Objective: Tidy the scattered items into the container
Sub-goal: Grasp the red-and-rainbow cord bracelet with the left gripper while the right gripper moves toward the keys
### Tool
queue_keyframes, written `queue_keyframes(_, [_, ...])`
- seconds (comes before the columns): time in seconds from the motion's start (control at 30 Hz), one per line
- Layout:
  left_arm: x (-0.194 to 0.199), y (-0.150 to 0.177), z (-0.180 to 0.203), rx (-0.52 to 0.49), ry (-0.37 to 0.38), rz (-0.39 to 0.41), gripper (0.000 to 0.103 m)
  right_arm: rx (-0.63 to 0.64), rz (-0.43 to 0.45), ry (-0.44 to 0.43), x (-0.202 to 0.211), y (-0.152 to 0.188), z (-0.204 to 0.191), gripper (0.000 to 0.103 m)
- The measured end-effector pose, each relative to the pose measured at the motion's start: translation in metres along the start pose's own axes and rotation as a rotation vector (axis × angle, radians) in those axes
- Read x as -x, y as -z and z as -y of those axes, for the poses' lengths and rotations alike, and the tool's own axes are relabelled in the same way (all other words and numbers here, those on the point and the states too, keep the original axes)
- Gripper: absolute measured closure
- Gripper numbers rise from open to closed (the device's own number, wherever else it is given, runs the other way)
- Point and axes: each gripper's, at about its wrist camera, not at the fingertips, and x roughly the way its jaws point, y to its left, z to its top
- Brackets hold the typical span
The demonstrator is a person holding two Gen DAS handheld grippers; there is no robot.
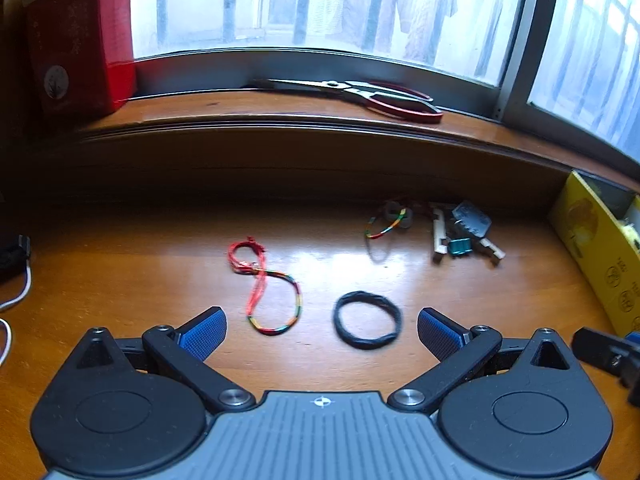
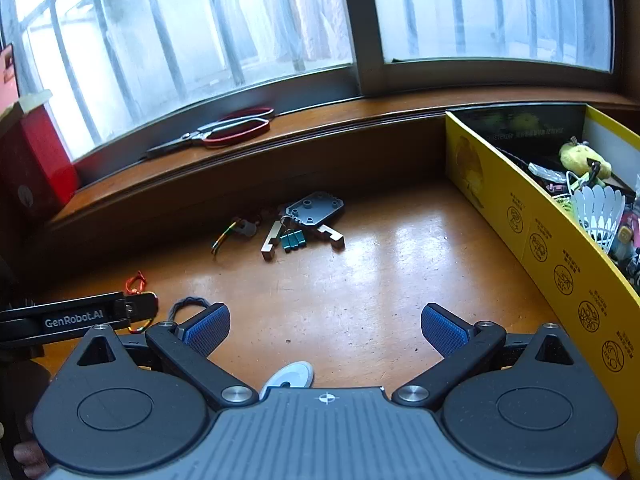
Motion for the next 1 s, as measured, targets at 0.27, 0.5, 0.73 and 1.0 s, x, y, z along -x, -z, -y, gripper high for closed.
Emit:
queue_keyframes(0.27, [-0.009, 0.002, -0.006, -0.024, 0.010, -0.005, 0.001, -0.033, -0.093, -0.015, -0.022, -0.002, 0.002, 0.000])
queue_keyframes(0.5, [-0.029, -0.010, 0.005, -0.057, 0.064, -0.011, 0.001, -0.046, -0.157, 0.020, -0.043, -0.005, 0.010, 0.000])
queue_keyframes(0.73, [-0.058, -0.035, 0.041, -0.192, 0.038, 0.064, 0.001, -0.012, -0.137, 0.061, -0.061, -0.004, 0.026, 0.000])
queue_keyframes(1.0, [-0.092, -0.056, 0.054, -0.243, 0.083, 0.110, 0.005, 0.055, -0.110, 0.050, -0.071, -0.003, 0.025, 0.000])
